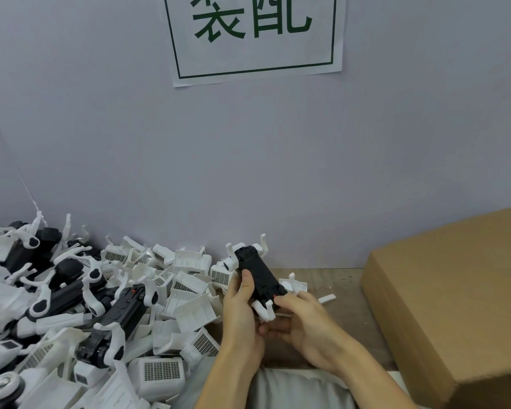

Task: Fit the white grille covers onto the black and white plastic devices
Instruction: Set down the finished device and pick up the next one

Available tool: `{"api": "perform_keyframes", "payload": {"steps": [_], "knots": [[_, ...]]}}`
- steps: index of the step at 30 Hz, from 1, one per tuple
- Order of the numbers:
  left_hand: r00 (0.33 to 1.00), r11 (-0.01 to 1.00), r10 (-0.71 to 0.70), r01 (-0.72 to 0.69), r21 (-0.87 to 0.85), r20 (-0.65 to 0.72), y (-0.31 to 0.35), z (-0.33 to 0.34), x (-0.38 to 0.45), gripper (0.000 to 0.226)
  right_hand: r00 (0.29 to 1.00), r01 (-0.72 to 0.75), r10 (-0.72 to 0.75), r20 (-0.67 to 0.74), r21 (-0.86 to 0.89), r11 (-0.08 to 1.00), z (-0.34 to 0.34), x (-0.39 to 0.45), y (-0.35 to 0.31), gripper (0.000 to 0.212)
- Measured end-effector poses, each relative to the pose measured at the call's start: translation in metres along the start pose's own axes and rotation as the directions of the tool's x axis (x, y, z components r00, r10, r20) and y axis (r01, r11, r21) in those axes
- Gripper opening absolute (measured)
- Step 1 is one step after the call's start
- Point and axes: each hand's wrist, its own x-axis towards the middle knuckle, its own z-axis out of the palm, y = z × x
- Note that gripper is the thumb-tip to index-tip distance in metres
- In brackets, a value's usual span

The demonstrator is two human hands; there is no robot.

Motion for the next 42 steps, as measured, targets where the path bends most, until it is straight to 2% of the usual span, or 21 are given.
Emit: {"api": "perform_keyframes", "payload": {"steps": [2,3,4,5,6,7,8,10,12,13,15,17,20,22,24,26,29,31,33,37,42], "knots": [[0.996,0.987,-0.089,0.092,-0.131,0.028,0.006,0.0,0.001,0.051,0.999,0.008,-0.009,0.052,0.013,1.0,-0.007,-0.001,-0.003,0.028],[0.996,0.978,-0.083,0.089,-0.191,0.038,0.009,-0.002,0.002,0.048,0.999,0.046,-0.045,0.022,-0.017,0.999,-0.012,0.0,-0.005,0.031],[0.998,0.968,-0.054,0.06,-0.244,0.031,0.012,-0.002,0.002,0.04,0.993,0.102,-0.108,-0.053,-0.114,0.988,-0.017,0.003,-0.007,0.032],[1.0,0.959,-0.017,0.02,-0.282,0.015,0.014,-0.004,0.004,0.031,0.966,0.145,-0.201,-0.162,-0.302,0.942,-0.024,0.006,-0.007,0.032],[1.0,0.952,0.004,-0.003,-0.307,0.003,0.016,-0.005,0.004,0.022,0.914,0.142,-0.319,-0.25,-0.539,0.83,-0.031,0.009,-0.006,0.03],[1.0,0.953,0.013,-0.017,-0.302,-0.016,0.015,-0.006,0.006,0.019,0.872,0.101,-0.418,-0.254,-0.743,0.662,-0.036,0.011,-0.003,0.026],[0.999,0.962,0.012,-0.023,-0.271,-0.039,0.014,-0.006,0.007,0.021,0.872,0.05,-0.445,-0.201,-0.869,0.492,-0.039,0.014,0.0,0.024],[0.993,0.98,0.036,-0.057,-0.189,-0.11,0.011,-0.005,0.009,0.019,0.94,-0.007,-0.328,-0.096,-0.965,0.263,-0.045,0.022,0.013,0.027],[0.984,0.992,0.083,-0.096,-0.077,-0.159,0.007,-0.005,0.009,0.034,0.975,-0.023,-0.212,-0.057,-0.987,0.159,-0.045,0.026,0.024,0.031],[0.98,0.993,0.111,-0.115,-0.02,-0.166,0.003,-0.006,0.011,0.032,0.976,-0.03,-0.209,-0.058,-0.99,0.136,-0.045,0.027,0.026,0.03],[0.979,0.991,0.124,-0.114,0.069,-0.161,-0.001,-0.007,0.012,0.02,0.953,-0.033,-0.294,-0.067,-0.992,0.121,-0.044,0.027,0.024,0.021],[0.984,0.986,0.103,-0.083,0.143,-0.146,-0.003,-0.007,0.011,0.024,0.901,-0.004,-0.428,-0.073,-0.987,0.16,-0.043,0.026,0.019,0.012],[0.987,0.987,0.041,-0.015,0.16,-0.157,-0.004,-0.006,0.012,0.026,0.767,0.11,-0.594,-0.244,-0.861,0.496,-0.044,0.022,0.008,0.015],[0.991,0.987,0.016,0.006,0.159,-0.135,-0.004,-0.006,0.014,0.019,0.705,0.177,-0.607,-0.366,-0.738,0.651,-0.045,0.021,0.001,0.022],[0.993,0.969,0.058,-0.032,0.246,-0.099,-0.006,-0.006,0.013,0.017,0.688,0.266,-0.577,-0.44,-0.587,0.765,-0.044,0.021,-0.006,0.025],[0.989,0.943,0.123,-0.091,0.319,-0.082,-0.008,-0.008,0.012,0.017,0.711,0.36,-0.541,-0.449,-0.429,0.829,-0.039,0.02,-0.013,0.021],[0.985,0.927,0.167,-0.139,0.347,-0.053,-0.009,-0.004,0.009,0.018,0.786,0.399,-0.527,-0.324,-0.386,0.832,-0.023,0.017,-0.013,0.018],[0.993,0.969,0.099,-0.083,0.234,-0.061,-0.007,0.003,0.007,0.027,0.8,0.404,-0.552,-0.235,-0.47,0.785,-0.011,0.017,-0.007,0.016],[0.999,0.992,0.023,-0.018,0.126,-0.039,-0.005,0.007,0.005,0.036,0.785,0.383,-0.593,-0.179,-0.611,0.693,-0.004,0.017,0.001,0.014],[0.993,0.959,0.08,-0.099,0.264,0.083,-0.01,0.003,0.004,0.033,0.728,0.331,-0.672,-0.136,-0.789,0.517,-0.003,0.014,0.007,0.007],[0.988,0.943,0.134,-0.152,0.296,0.082,-0.012,0.003,0.004,0.024,0.739,0.313,-0.649,-0.182,-0.759,0.57,-0.006,0.016,0.009,0.005]]}}
